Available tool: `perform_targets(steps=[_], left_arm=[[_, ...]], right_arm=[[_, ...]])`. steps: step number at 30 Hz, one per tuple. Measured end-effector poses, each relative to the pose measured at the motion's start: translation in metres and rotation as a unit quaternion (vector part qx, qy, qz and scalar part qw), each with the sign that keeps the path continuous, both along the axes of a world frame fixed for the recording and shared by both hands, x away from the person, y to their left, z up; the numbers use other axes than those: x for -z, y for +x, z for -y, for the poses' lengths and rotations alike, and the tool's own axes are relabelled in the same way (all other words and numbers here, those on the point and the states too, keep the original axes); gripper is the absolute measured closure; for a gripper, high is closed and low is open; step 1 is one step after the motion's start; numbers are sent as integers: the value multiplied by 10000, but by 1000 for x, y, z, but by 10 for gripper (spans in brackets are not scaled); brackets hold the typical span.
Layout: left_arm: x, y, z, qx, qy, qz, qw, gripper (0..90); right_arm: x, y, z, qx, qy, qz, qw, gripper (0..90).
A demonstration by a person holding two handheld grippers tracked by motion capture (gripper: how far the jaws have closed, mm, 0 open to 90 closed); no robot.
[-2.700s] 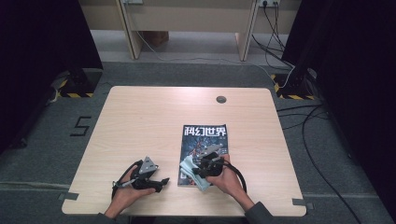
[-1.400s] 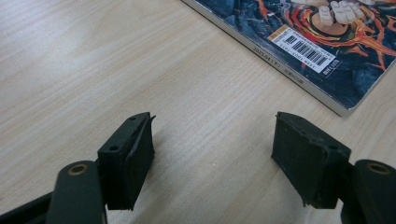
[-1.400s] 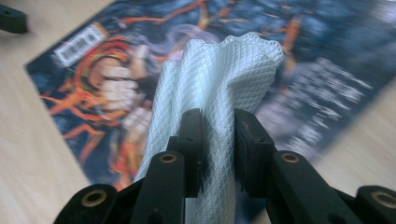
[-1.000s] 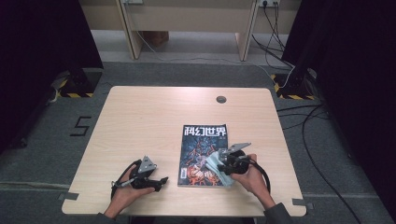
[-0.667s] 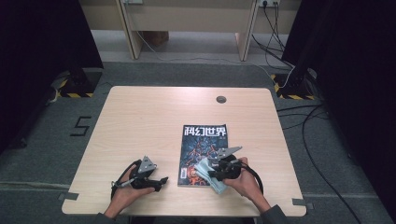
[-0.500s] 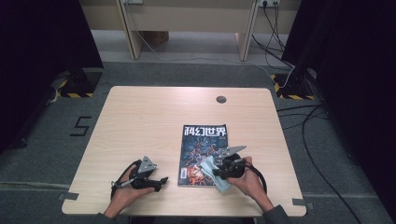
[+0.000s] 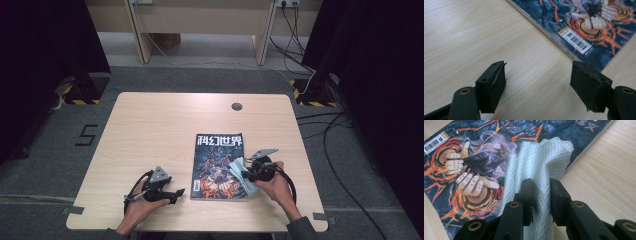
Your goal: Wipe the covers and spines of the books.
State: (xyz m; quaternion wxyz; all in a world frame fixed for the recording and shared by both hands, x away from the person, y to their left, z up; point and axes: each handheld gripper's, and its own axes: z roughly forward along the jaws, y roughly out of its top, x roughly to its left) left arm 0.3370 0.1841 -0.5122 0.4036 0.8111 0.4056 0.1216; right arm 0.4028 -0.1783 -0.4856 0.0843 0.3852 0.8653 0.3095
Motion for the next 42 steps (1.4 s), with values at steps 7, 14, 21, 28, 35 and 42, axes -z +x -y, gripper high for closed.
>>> perform_targets(steps=[7,14,21,28,35,42], left_arm=[[-2,-6,20,177,27,157,9997,269],[1,-7,30,325,195,130,9992,266],[2,-7,30,276,167,106,9994,250],[3,-6,30,265,124,88,9995,250],[4,-6,29,260,88,63,9996,249],[4,-6,29,235,53,46,9997,249]], right_arm=[[0,-2,-17,-308,-50,23,9995,744],[2,-1,-45,-696,138,-121,9974,744],[4,10,-51,-594,264,-153,9978,742],[5,34,-34,-31,279,43,9996,742],[6,60,-18,484,294,161,9983,742],[6,75,-12,712,246,237,9969,742]])
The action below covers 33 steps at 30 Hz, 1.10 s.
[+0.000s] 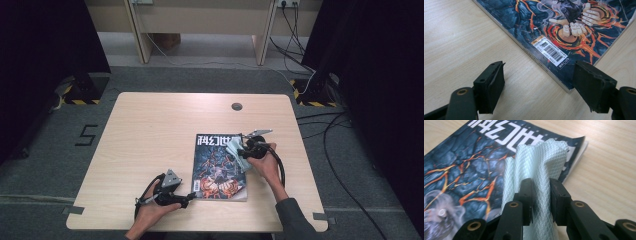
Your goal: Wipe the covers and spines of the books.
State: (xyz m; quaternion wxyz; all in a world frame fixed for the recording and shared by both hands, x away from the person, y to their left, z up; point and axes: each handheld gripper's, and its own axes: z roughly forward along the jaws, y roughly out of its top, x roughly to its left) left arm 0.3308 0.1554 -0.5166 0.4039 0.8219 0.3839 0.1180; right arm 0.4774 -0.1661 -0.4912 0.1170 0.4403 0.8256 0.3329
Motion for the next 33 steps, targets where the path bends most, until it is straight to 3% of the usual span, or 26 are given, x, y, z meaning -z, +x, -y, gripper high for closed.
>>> perform_targets(steps=[6,12,13,15,19,26,33], left_arm=[[0,1,0,-8,-29,-22,10000,244],[1,1,-1,-20,-36,-51,10000,243],[1,1,-1,-26,-54,-48,10000,243],[1,1,-1,-22,-62,-51,10000,243],[1,0,-1,-22,-86,-40,10000,245],[1,0,-2,-7,-71,-36,10000,246],[2,0,-2,-10,-85,-27,10000,246]], right_arm=[[-1,2,-3,-39,-129,45,9999,751],[1,-2,-20,-481,60,-83,9988,752],[0,-3,-27,-563,-70,-48,9984,749],[-1,-2,-28,-563,-95,-48,9984,747],[0,8,-26,-376,15,-85,9993,745],[-3,29,-12,190,-258,-2,9995,744],[-3,39,-1,498,-244,6,9985,744]])
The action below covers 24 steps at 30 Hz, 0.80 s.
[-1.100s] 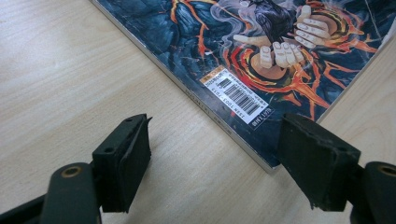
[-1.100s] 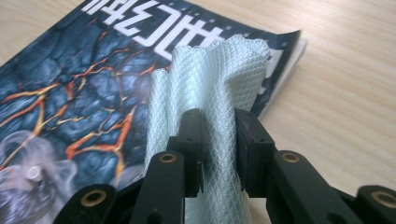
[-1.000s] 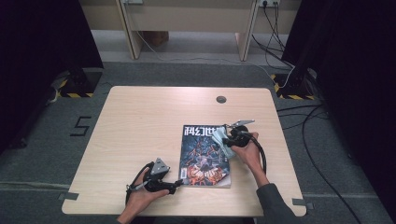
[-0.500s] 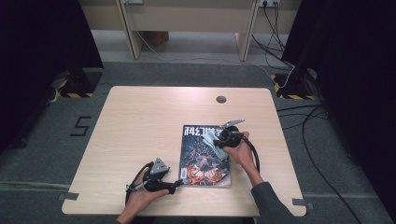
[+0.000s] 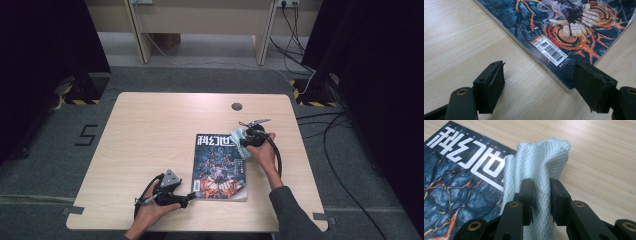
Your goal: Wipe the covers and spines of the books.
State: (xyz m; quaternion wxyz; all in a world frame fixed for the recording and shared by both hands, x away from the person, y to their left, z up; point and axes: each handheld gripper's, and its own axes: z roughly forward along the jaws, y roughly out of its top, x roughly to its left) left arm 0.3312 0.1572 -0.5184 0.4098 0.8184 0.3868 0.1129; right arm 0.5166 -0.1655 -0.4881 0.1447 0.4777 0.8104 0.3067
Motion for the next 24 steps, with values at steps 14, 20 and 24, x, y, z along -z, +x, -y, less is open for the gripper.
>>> perform_targets(steps=[14,20,24], left_arm=[[0,0,0,9,-3,-1,10000,246],[0,0,0,-4,-24,10,10000,248],[1,-1,0,-16,-41,16,10000,248]], right_arm=[[4,-40,-29,-1036,264,-84,9942,752],[2,-42,-34,-1211,178,-136,9924,742],[6,-25,-11,-480,267,144,9984,741]])
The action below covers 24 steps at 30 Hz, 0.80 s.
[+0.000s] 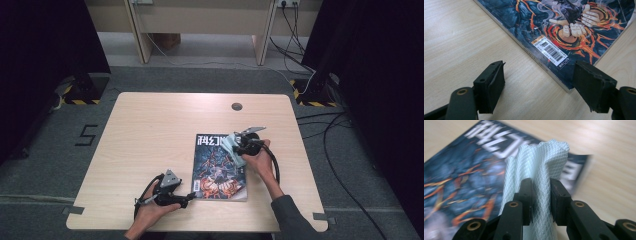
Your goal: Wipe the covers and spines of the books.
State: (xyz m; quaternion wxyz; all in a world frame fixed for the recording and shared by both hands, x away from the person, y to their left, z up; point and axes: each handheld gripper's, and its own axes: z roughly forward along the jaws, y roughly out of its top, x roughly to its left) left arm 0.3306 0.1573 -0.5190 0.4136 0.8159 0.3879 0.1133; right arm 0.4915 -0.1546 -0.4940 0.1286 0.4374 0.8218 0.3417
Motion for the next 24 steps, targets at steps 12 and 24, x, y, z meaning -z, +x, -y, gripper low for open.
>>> perform_targets(steps=[12,24], left_arm=[[0,1,0,32,-5,-4,10000,249],[0,1,0,33,-20,-1,10000,249]], right_arm=[[-6,6,61,857,332,-17,9958,771],[-23,-7,84,910,381,97,9951,808]])
